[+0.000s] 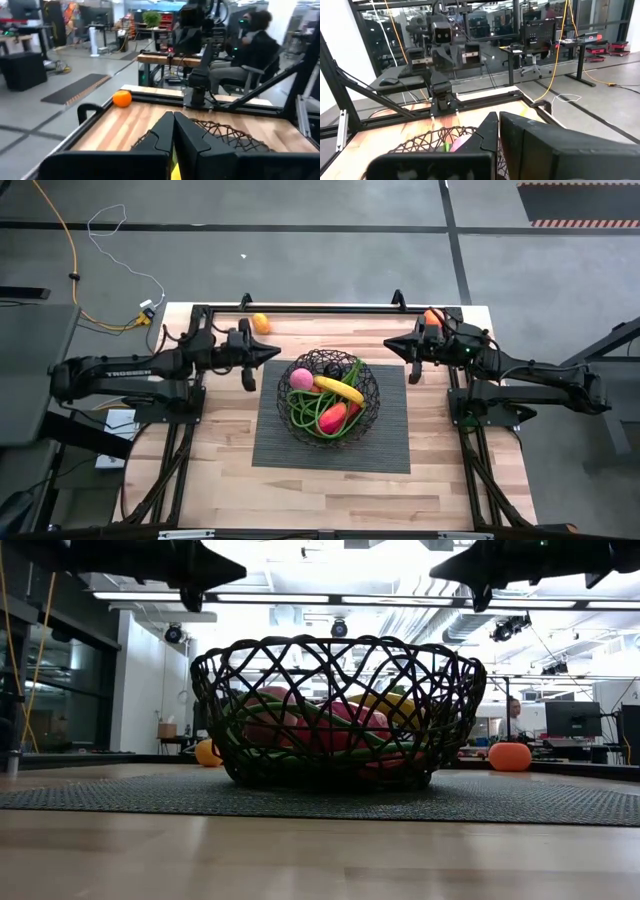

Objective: Build produce basket
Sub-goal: Put the orange into the black wire basket

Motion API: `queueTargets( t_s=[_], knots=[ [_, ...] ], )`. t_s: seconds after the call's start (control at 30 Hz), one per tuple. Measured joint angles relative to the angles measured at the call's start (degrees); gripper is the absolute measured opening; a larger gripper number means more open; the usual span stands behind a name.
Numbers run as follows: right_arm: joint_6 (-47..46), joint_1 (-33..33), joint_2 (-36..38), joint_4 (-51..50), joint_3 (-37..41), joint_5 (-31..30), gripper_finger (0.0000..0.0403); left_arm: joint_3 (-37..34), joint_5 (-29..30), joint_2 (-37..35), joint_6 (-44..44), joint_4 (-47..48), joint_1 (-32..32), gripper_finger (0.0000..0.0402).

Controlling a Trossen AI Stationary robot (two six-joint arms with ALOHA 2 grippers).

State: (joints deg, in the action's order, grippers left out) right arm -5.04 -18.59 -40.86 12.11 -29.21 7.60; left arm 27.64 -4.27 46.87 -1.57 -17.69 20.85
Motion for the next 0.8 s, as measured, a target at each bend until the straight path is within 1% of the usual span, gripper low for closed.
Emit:
queueTargets(
  t_s=[0.13,0.23,0.3,0.8],
  knots=[
    [-0.03,0.00,0.00,-0.72,0.00,0.26,0.0000,0.89,-6.17,0.00,0.59,-0.04,2.25,0.0000],
    [-0.04,-0.01,0.00,-0.72,0.00,1.78,0.0000,0.92,-11.21,0.00,-1.26,-0.08,3.23,0.0000],
    [-0.04,0.00,0.00,-0.72,0.00,2.25,0.0000,0.92,-13.56,0.00,-2.82,-0.09,3.51,0.0000],
    [-0.04,0.00,0.00,-0.72,0.00,2.29,0.0000,0.92,-14.19,0.00,-3.80,-0.13,3.55,0.0000]
  ],
)
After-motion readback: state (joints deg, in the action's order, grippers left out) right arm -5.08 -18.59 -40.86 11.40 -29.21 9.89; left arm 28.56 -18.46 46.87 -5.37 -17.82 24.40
